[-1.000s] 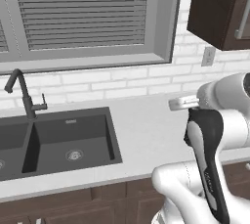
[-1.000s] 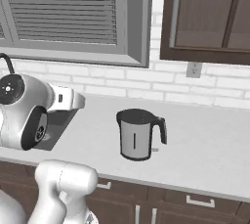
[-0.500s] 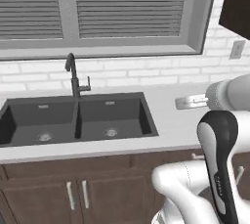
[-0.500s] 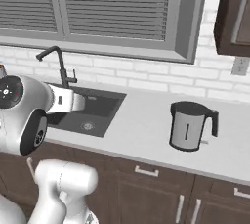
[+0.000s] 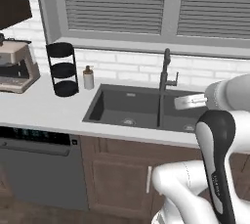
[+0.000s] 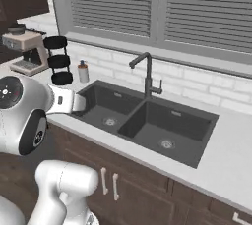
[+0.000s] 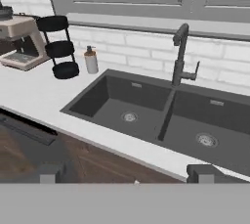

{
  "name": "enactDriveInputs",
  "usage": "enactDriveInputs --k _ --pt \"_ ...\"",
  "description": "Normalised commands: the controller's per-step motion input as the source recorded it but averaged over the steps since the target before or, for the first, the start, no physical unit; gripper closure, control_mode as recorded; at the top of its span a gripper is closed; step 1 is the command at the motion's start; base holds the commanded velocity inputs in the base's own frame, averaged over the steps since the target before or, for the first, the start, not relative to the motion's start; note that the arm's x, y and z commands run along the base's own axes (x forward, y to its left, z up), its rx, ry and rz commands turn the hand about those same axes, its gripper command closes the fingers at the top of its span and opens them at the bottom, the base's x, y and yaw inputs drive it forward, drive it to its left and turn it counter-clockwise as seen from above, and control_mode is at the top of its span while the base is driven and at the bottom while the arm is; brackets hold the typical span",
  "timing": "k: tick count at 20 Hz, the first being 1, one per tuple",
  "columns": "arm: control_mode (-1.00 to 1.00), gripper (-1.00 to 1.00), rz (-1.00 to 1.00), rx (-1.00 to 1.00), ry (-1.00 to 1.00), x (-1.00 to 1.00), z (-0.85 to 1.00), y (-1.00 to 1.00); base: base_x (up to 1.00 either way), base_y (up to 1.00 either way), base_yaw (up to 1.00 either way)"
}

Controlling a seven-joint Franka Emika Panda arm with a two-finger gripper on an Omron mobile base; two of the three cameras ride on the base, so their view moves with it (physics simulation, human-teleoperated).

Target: Navigate to the toaster.

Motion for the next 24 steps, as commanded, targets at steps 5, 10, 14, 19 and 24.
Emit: enactDriveInputs --k 5,10,14,19,24 --pt "1.00 -1.00 0.00 0.00 0.00 0.00 0.00 0.00 -0.06 1.00 0.45" --pt "1.00 -1.00 0.00 0.00 0.00 0.00 0.00 0.00 -0.02 1.00 0.49" --pt "1.00 -1.00 0.00 0.00 0.00 0.00 0.00 0.00 0.00 0.59 0.84" --pt "1.00 -1.00 0.00 0.00 0.00 0.00 0.00 0.00 0.00 0.02 1.00" --pt "1.00 -1.00 0.00 0.00 0.00 0.00 0.00 0.00 0.00 0.00 1.00"
